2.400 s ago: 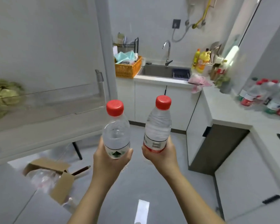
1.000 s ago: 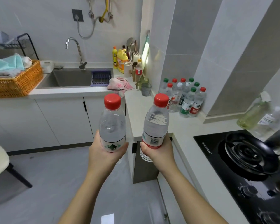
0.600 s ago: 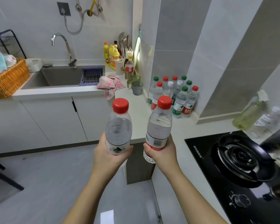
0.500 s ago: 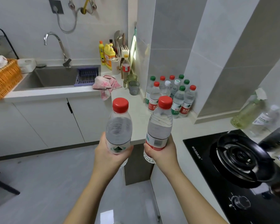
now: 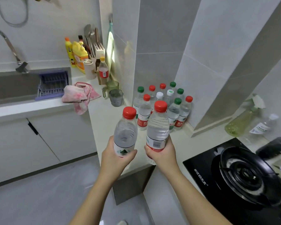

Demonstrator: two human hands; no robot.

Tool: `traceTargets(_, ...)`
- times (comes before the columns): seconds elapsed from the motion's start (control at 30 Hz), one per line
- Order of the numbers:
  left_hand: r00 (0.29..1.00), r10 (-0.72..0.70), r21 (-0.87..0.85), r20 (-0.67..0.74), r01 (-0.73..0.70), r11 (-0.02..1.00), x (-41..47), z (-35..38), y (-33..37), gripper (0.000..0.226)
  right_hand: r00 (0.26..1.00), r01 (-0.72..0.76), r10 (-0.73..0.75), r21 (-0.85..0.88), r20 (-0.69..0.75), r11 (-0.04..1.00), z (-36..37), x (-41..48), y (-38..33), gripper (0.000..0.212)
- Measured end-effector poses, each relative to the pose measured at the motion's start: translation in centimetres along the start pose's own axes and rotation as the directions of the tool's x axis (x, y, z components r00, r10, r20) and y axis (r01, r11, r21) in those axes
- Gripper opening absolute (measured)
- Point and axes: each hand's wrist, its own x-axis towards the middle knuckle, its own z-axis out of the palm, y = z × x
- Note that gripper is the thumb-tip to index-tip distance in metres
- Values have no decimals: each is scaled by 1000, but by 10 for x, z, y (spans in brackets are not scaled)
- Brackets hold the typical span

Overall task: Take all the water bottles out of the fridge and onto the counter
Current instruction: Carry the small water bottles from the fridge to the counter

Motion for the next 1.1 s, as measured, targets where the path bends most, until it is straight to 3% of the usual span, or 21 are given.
traceTargets(0.17, 993, 95, 60, 72, -100, 993, 50, 2, -24, 38, 991, -74, 77, 29, -107, 997, 20, 32, 24, 52)
traceTargets(0.5, 990, -16, 117, 142, 0, 993, 74, 17, -72, 59, 971, -220, 215, -37, -100, 975, 40, 58, 75, 43)
traceTargets(0.73, 991, -21, 95, 134, 8, 995, 73, 28, -84, 58, 965, -246, 238, -62, -114, 967, 48, 63, 98, 55)
traceTargets(1.1, 972, -36, 206, 231, -12, 978, 70, 16, -113, 48, 967, -251, 241, -144, -82, 957, 43, 63, 119, 42)
